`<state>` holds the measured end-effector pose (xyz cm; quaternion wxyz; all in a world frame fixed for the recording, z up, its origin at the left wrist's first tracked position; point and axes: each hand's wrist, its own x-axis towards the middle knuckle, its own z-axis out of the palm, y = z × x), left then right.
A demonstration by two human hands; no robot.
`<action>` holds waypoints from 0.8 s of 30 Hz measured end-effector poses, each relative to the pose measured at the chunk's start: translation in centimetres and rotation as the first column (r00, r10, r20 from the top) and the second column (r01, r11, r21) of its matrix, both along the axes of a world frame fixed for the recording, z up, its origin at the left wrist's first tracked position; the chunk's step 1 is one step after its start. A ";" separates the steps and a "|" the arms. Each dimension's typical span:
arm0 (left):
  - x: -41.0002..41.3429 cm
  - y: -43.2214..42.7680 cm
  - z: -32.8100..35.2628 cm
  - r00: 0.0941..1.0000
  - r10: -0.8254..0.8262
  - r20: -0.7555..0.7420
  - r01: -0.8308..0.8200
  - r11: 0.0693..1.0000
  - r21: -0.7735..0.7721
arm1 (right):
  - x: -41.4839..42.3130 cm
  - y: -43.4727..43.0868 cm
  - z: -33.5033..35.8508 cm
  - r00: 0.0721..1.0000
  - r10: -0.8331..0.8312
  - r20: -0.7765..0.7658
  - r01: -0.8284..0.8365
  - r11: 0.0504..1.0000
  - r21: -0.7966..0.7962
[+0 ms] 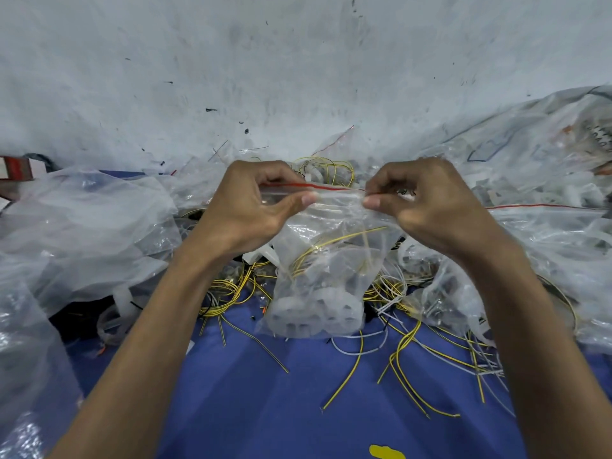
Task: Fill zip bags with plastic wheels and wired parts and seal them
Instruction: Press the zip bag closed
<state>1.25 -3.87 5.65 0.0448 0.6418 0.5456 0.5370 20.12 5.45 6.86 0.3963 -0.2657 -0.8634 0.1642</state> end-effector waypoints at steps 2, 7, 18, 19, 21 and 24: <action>-0.1 0.0 0.0 0.999 -0.005 0.034 0.005 1.000 -0.012 | 0.6 0.0 0.1 0.996 0.088 -0.009 -0.088 0.990 -0.106; -0.2 -0.1 0.0 1.000 0.008 -0.025 -0.009 0.999 -0.035 | 0.4 0.1 -0.1 0.989 0.144 -0.034 -0.148 0.973 -0.176; 0.2 0.0 -0.1 0.998 0.012 -0.059 -0.020 0.992 -0.128 | -0.6 -0.2 -0.6 0.988 0.076 0.133 -0.074 0.997 -0.014; 0.2 0.0 -0.1 0.998 0.011 -0.068 -0.020 0.991 -0.132 | -0.7 -0.3 -0.6 0.986 0.065 0.156 -0.068 0.998 0.012; 0.3 -0.1 0.0 0.996 0.014 -0.092 -0.026 0.991 -0.135 | -0.9 -0.4 -0.7 0.983 0.038 0.177 -0.052 0.996 0.077; 0.5 -0.4 0.3 0.991 0.022 -0.135 -0.038 0.992 -0.118 | -1.3 -0.5 -0.7 0.985 0.019 0.172 -0.050 0.982 0.179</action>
